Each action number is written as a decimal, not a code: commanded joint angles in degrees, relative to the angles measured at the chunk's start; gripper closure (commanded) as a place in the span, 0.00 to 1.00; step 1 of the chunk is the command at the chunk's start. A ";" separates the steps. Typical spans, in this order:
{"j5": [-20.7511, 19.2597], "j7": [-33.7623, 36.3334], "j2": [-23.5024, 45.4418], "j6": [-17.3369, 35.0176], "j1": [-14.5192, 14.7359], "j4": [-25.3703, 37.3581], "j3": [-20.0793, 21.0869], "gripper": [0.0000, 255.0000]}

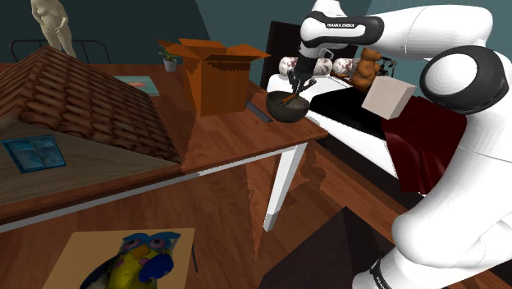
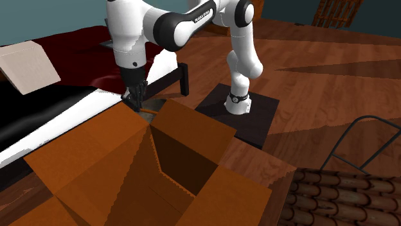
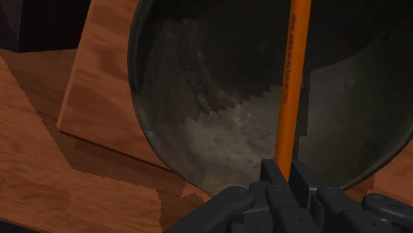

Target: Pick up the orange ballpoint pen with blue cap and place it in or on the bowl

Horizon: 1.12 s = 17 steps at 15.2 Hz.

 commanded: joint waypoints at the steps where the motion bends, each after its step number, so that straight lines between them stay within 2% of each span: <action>1: 0.03 0.03 0.11 -0.05 0.07 -0.12 0.06 1.00; 2: 0.03 0.03 0.11 -0.05 0.07 -0.12 0.05 1.00; 3: 0.03 0.04 0.10 -0.09 0.08 -0.08 0.06 0.00; 8: 0.03 0.03 0.11 -0.05 0.07 -0.12 0.05 0.00; 12: 0.06 -0.16 0.17 -7.38 0.56 7.29 0.26 0.00; 17: 0.06 -0.16 0.17 -7.38 0.56 7.29 0.26 0.00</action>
